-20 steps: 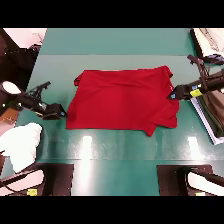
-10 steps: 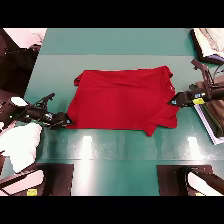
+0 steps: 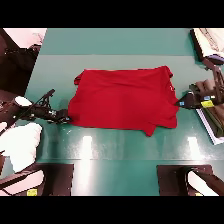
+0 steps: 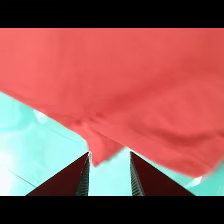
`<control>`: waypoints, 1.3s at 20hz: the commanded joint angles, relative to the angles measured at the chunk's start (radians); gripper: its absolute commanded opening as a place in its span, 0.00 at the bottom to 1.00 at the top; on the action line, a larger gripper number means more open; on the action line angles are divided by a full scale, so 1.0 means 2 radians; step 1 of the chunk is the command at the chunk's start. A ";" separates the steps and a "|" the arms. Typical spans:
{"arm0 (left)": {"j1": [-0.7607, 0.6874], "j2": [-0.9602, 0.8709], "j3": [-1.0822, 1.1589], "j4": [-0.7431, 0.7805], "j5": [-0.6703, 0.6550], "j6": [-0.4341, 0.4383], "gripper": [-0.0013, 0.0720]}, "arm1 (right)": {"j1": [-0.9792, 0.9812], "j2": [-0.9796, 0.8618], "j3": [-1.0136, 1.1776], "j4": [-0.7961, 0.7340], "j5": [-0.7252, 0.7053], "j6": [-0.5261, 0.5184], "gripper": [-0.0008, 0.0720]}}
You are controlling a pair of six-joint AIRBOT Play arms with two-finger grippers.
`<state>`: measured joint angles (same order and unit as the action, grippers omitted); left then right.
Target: Fold the shirts.
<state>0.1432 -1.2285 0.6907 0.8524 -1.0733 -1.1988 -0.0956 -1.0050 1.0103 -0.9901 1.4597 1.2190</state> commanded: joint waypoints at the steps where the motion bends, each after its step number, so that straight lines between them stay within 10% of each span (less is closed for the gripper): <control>1: -0.001 0.016 0.021 -0.006 -0.005 -0.003 0.05 | -0.087 0.021 -0.068 -0.002 -0.005 0.006 0.40; 4: -0.001 0.024 0.027 -0.010 -0.010 -0.002 0.05 | -0.170 0.020 -0.163 0.007 -0.038 0.006 0.66; 16: -0.001 0.024 0.027 -0.011 -0.023 -0.003 0.05 | -0.136 -0.144 -0.188 0.102 -0.145 -0.026 0.61; 20: -0.001 0.024 0.027 -0.011 -0.033 -0.003 0.05 | -0.099 -0.150 -0.156 0.096 -0.143 -0.027 0.07; 26: -0.001 0.051 0.136 -0.005 -0.078 -0.005 0.05 | -0.096 -0.057 -0.050 0.089 -0.115 -0.027 0.03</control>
<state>0.1406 -1.1591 0.8539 0.8387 -1.1858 -1.2057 -0.2955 -1.2095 0.8024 -0.8124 1.2167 1.1641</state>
